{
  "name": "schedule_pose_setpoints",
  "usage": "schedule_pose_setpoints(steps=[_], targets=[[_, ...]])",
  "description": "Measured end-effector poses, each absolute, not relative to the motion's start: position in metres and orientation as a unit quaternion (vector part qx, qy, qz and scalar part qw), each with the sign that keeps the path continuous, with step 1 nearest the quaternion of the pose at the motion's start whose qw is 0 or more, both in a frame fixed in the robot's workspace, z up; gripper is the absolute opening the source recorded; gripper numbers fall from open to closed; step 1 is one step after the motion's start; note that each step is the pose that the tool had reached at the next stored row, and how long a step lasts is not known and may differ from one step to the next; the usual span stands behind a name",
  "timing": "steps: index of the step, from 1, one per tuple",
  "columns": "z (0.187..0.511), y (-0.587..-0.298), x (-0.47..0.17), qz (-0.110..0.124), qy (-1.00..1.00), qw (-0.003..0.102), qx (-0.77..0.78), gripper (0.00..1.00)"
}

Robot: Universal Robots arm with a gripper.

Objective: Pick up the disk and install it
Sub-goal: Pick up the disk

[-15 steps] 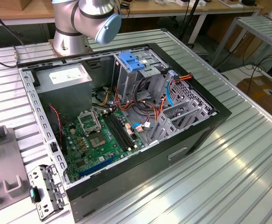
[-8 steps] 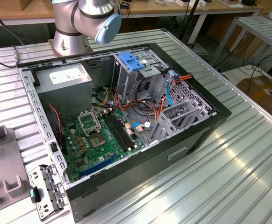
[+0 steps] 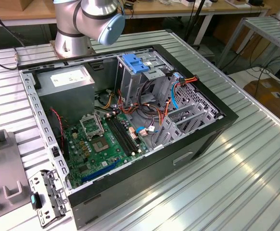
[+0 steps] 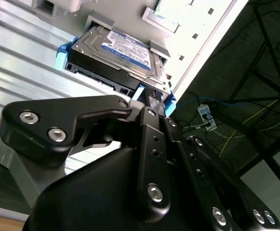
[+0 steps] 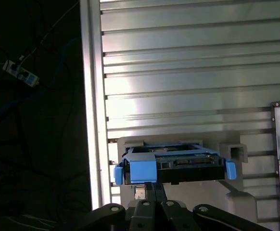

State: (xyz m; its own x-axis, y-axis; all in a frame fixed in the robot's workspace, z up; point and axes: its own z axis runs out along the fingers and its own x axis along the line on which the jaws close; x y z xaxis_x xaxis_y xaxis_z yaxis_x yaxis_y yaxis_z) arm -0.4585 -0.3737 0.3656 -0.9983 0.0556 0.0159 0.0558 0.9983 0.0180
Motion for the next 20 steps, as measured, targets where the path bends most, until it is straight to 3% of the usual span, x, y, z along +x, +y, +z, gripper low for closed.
schedule_pose_setpoints(steps=[20], targets=[[0.3654, -0.3737, -0.4585, -0.007, -0.981, 0.01, 0.193, 0.11]])
